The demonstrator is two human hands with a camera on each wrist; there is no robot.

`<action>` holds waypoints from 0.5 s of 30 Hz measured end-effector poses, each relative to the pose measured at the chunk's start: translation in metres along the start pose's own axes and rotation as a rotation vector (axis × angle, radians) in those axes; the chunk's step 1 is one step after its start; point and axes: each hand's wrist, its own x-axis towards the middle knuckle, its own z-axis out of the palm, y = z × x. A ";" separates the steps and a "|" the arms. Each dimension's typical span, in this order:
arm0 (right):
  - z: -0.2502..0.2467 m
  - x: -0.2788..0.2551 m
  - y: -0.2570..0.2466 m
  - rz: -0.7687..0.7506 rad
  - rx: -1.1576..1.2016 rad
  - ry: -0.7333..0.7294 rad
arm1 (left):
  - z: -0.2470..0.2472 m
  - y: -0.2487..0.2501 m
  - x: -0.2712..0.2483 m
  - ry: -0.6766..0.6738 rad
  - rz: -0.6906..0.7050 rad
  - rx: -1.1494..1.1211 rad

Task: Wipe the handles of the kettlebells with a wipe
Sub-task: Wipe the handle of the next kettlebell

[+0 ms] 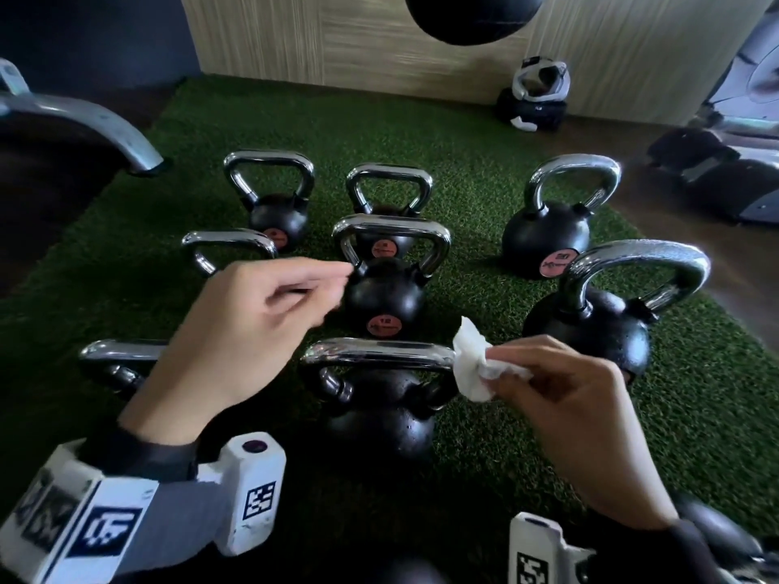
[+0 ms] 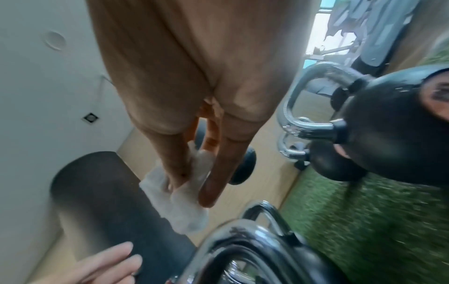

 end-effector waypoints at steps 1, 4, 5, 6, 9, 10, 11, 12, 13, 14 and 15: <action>0.003 0.005 -0.010 -0.031 0.020 -0.022 | 0.004 0.014 0.004 -0.104 -0.020 -0.108; 0.011 0.016 -0.029 -0.108 0.053 -0.054 | 0.020 0.029 0.017 -0.338 -0.170 -0.230; 0.014 0.020 -0.033 -0.124 0.037 -0.061 | 0.024 0.030 0.020 -0.394 -0.186 -0.219; 0.018 0.023 -0.036 -0.135 0.013 -0.062 | 0.028 0.030 0.022 -0.440 -0.187 -0.206; 0.028 0.033 -0.041 -0.166 0.008 -0.017 | 0.037 0.026 0.022 -0.488 -0.217 -0.323; 0.031 0.036 -0.041 -0.179 0.026 0.001 | 0.039 0.026 0.021 -0.471 -0.238 -0.382; 0.032 0.038 -0.041 -0.188 0.035 0.018 | 0.041 0.027 0.021 -0.460 -0.240 -0.412; 0.033 0.040 -0.040 -0.190 0.024 0.037 | 0.042 0.026 0.020 -0.447 -0.221 -0.413; 0.034 0.041 -0.039 -0.186 0.001 0.058 | 0.042 0.027 0.019 -0.433 -0.188 -0.401; 0.034 0.042 -0.039 -0.179 -0.018 0.070 | 0.040 0.026 0.018 -0.413 -0.157 -0.380; 0.034 0.042 -0.039 -0.171 -0.023 0.059 | 0.039 0.025 0.017 -0.398 -0.135 -0.358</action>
